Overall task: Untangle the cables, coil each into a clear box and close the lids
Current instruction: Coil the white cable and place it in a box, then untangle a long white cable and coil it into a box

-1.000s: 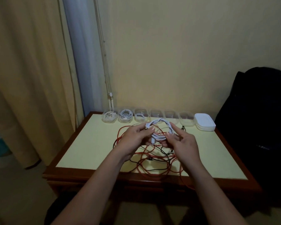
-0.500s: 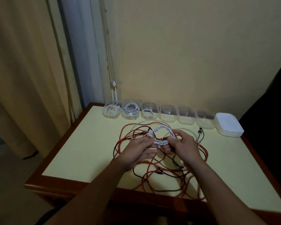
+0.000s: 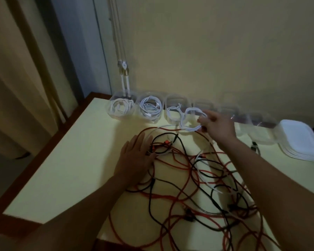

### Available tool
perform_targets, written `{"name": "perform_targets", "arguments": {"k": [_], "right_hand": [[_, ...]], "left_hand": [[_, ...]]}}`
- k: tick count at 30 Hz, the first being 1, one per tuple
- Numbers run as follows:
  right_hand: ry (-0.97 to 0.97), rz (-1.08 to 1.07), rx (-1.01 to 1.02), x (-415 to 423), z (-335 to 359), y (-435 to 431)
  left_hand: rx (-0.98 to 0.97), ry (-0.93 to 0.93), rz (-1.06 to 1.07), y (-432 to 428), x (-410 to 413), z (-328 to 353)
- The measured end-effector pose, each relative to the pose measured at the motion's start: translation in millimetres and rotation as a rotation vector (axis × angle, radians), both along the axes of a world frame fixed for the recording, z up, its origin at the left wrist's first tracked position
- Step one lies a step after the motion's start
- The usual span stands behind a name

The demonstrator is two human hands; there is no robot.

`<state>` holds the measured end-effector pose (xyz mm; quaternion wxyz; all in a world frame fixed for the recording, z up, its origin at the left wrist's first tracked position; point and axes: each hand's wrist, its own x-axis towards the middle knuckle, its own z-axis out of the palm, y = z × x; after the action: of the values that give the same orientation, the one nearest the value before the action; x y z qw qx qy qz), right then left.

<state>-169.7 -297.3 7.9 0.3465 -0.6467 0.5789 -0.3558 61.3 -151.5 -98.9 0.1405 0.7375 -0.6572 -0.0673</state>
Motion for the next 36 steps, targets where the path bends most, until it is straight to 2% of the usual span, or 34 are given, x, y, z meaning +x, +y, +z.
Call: {"name": "perform_targets", "arguments": {"k": [7, 13, 16, 18, 23, 28, 32, 36], "right_hand": [[0.127, 0.095, -0.139, 38, -11, -85], [0.441, 0.193, -0.195, 60, -19, -108], [0.693, 0.189, -0.206, 67, -23, -107], [0.79, 0.235, -0.239, 68, -26, -101], [0.772, 0.351, -0.304, 62, -35, -92], [0.871, 0.561, -0.203, 60, -43, -88], [0.822, 0.523, -0.248, 61, -33, -77], [0.658, 0.493, -0.309, 48, -21, -44]], "left_hand": [[-0.027, -0.021, 0.009, -8, 3, -6], [-0.052, -0.009, 0.015, -10, 4, -9], [-0.058, 0.005, 0.017, -10, 5, -9], [-0.061, 0.007, 0.015, -10, 5, -9], [-0.059, -0.007, 0.024, -11, 5, -10], [-0.061, 0.006, 0.026, -11, 4, -10], [-0.067, -0.001, 0.028, -12, 4, -10], [-0.073, -0.007, 0.034, -15, 5, -11]]}}
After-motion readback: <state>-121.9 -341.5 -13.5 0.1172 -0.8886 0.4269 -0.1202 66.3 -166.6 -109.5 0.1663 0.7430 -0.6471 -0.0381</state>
